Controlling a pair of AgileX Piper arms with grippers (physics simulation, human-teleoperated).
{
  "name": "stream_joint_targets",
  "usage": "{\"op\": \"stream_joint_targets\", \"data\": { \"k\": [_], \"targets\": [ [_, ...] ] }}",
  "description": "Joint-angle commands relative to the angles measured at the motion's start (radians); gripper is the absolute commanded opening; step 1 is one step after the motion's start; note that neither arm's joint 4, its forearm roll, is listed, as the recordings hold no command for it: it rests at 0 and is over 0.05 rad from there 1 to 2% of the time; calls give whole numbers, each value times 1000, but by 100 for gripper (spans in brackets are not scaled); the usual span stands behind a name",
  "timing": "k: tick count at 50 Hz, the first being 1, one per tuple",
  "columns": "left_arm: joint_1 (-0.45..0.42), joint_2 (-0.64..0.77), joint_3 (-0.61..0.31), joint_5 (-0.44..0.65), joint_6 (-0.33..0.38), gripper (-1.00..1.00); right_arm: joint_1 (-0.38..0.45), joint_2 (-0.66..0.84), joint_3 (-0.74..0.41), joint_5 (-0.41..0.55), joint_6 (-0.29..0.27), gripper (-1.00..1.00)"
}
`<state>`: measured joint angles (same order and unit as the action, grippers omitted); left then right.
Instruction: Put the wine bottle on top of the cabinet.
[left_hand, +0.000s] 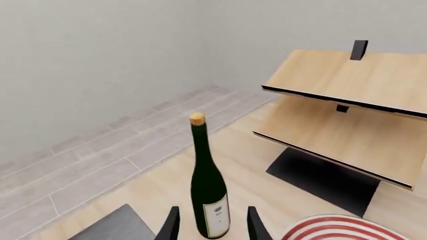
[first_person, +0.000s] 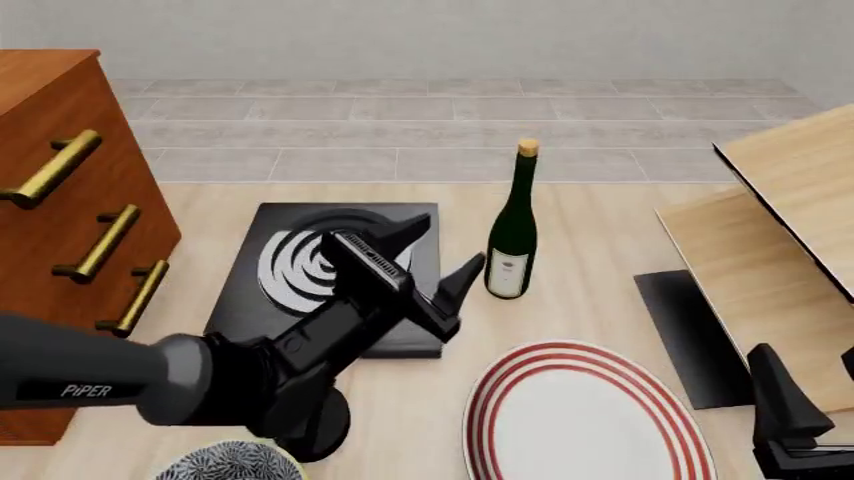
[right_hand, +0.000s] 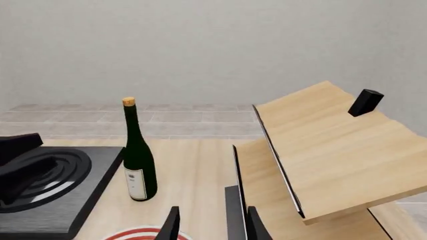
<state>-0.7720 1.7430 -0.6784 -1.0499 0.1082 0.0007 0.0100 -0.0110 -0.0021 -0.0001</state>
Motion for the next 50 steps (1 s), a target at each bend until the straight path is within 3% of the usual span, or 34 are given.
{"op": "stream_joint_targets", "data": {
  "k": [1, 50],
  "targets": [
    [12, 52, -67, 8, 12, 100, 0, 0, 0, 0, 0, 100],
    [35, 265, -370, 111, 31, 100, 0, 0, 0, 0, 0, 100]
  ]
}}
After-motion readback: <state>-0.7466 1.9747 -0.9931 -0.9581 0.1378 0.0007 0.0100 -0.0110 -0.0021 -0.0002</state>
